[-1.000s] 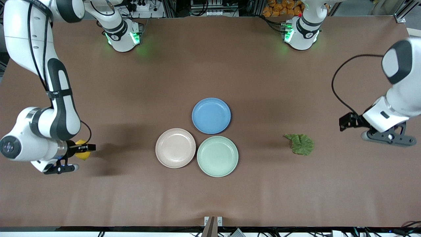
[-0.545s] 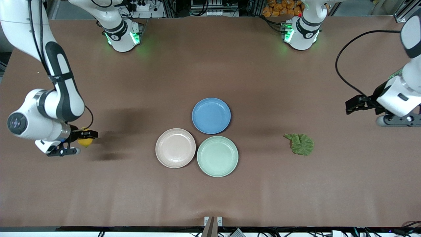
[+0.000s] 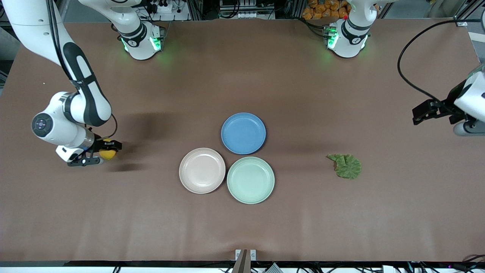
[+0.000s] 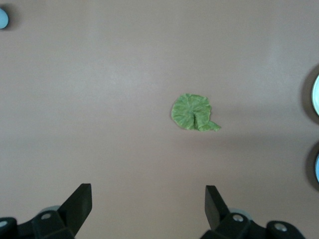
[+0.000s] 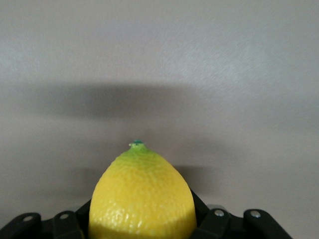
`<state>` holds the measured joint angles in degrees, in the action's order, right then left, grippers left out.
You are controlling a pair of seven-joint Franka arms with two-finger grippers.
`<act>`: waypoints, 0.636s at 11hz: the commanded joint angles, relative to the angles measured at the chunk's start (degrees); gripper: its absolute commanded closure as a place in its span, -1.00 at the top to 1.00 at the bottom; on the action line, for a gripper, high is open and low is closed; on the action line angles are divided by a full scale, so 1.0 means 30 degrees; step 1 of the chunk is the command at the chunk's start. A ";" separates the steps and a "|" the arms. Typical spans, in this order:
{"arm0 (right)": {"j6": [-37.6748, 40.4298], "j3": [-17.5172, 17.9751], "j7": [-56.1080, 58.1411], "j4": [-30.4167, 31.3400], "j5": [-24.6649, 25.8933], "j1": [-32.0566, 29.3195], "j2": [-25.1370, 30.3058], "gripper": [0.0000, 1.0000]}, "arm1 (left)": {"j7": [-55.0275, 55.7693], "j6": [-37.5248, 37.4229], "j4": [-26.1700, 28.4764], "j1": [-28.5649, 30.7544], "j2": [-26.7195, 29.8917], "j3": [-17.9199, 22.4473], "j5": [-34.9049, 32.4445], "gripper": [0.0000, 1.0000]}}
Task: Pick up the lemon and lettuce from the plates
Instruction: 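Lower the lemon to the table and open the right gripper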
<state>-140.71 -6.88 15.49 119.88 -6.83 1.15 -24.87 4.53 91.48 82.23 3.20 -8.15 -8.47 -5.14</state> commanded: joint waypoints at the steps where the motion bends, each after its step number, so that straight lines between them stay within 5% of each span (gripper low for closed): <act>1: -0.0706 0.0448 0.0256 0.0207 0.0168 -0.0326 -0.0087 0.70 | 0.0483 -0.0697 0.0069 -0.0013 0.0811 -0.0195 -0.0570 1.00; 2: -0.0560 0.0420 0.0256 -0.0027 0.0168 -0.0384 -0.0087 1.00 | 0.0164 -0.0726 0.0156 -0.0013 0.1101 -0.0166 -0.0541 1.00; 4: 0.0661 0.0448 0.0954 -0.1223 0.0168 -0.0442 -0.0029 1.00 | -0.0362 -0.0726 0.0216 0.0016 0.1279 -0.0166 -0.0396 1.00; 7: 0.6602 0.0419 0.0960 -0.5437 0.0022 -0.0560 0.0118 1.00 | -0.0542 -0.0464 0.0216 0.0103 0.1338 -0.0137 0.0597 1.00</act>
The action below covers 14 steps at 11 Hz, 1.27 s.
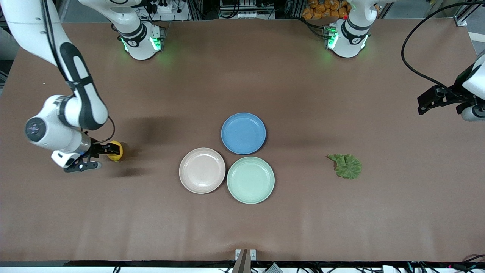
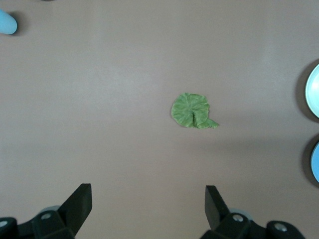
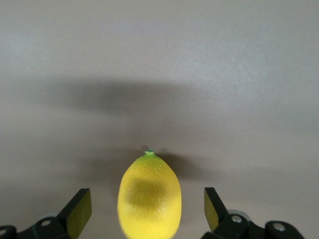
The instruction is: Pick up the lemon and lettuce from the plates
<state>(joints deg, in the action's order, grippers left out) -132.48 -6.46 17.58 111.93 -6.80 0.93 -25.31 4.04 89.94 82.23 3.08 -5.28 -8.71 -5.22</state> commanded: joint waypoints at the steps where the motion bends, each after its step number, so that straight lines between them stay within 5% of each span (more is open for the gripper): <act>1: 0.4600 0.0278 0.0176 -0.3349 0.0012 -0.0458 0.0349 1.00 | -0.0379 0.0224 0.0246 0.0146 0.0382 -0.0083 0.0627 1.00; 8: 0.6888 0.0219 -0.3394 -0.3969 0.0188 -0.0399 0.3479 1.00 | -0.0379 0.0490 0.0393 0.0058 0.0617 -0.0318 0.1623 1.00; 14: 1.3825 0.0220 -0.3400 -0.7626 0.1505 -0.0721 0.5679 1.00 | -0.1349 0.0431 0.0246 0.0001 0.0353 -0.0259 0.1418 1.00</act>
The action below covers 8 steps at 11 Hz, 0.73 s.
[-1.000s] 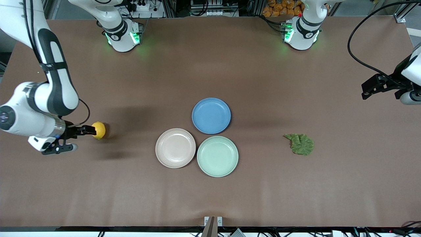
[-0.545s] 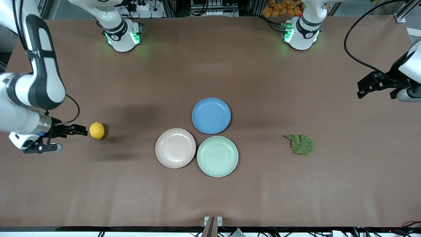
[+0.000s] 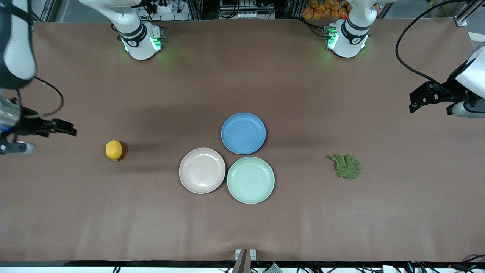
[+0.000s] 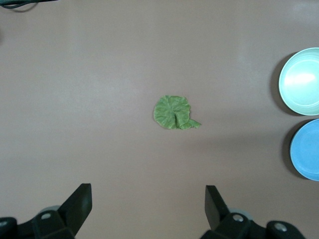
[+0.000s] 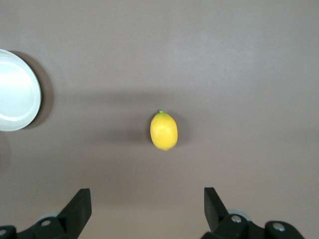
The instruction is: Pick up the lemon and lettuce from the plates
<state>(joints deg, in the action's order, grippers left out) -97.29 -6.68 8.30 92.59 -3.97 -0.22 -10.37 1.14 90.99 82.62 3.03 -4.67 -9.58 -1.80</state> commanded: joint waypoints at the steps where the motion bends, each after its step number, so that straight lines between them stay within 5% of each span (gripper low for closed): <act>1: 0.3355 0.0381 -0.0305 -0.1882 0.0879 -0.0338 0.0818 1.00 | -0.0295 0.0080 0.0116 -0.0041 0.0181 0.0028 0.0190 1.00; 5: 0.6733 0.0382 -0.0334 -0.4319 0.1321 -0.0250 0.1547 1.00 | -0.0294 0.0051 0.0146 0.0046 0.0151 0.0028 0.0189 1.00; 8: 0.5718 0.0411 -0.0451 -0.2688 0.1264 -0.0280 0.2454 1.00 | -0.0294 0.0051 0.0175 0.0046 0.0151 0.0028 0.0189 1.00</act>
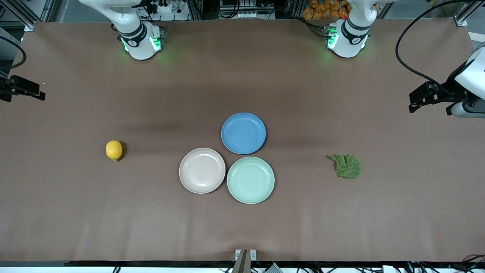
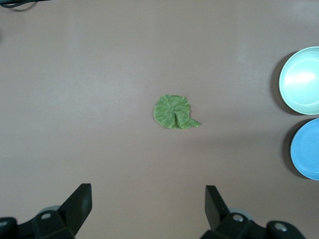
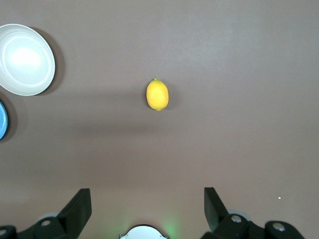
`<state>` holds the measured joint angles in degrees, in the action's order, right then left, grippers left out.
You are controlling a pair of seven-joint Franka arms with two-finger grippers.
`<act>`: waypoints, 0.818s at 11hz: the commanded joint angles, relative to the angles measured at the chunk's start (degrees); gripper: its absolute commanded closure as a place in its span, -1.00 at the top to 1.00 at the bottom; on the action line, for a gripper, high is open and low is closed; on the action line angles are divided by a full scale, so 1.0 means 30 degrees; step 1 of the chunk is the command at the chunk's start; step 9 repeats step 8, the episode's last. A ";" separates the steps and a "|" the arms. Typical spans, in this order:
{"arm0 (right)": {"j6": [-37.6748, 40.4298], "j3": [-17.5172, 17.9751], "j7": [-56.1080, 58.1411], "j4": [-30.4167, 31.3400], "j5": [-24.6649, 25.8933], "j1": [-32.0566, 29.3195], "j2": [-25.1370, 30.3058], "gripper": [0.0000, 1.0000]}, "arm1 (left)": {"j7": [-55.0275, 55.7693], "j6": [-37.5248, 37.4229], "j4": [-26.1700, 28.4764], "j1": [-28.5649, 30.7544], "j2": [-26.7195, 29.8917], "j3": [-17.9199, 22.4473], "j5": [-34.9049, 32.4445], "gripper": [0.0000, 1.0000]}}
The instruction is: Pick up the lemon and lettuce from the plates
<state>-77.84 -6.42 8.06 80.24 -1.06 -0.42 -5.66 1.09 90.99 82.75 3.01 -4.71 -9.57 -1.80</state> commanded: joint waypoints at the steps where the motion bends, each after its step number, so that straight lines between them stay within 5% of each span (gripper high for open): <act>1: -0.1324 0.0324 -0.0373 0.2393 0.0294 -0.0181 0.1385 1.00 | -0.0246 -0.0006 0.0159 0.0051 0.0165 0.0025 0.0189 1.00; 9: -0.1915 0.0207 -0.0402 0.2168 0.0207 0.0317 0.1186 1.00 | 0.0745 -0.0152 0.0188 0.0080 0.0165 0.0054 0.0160 1.00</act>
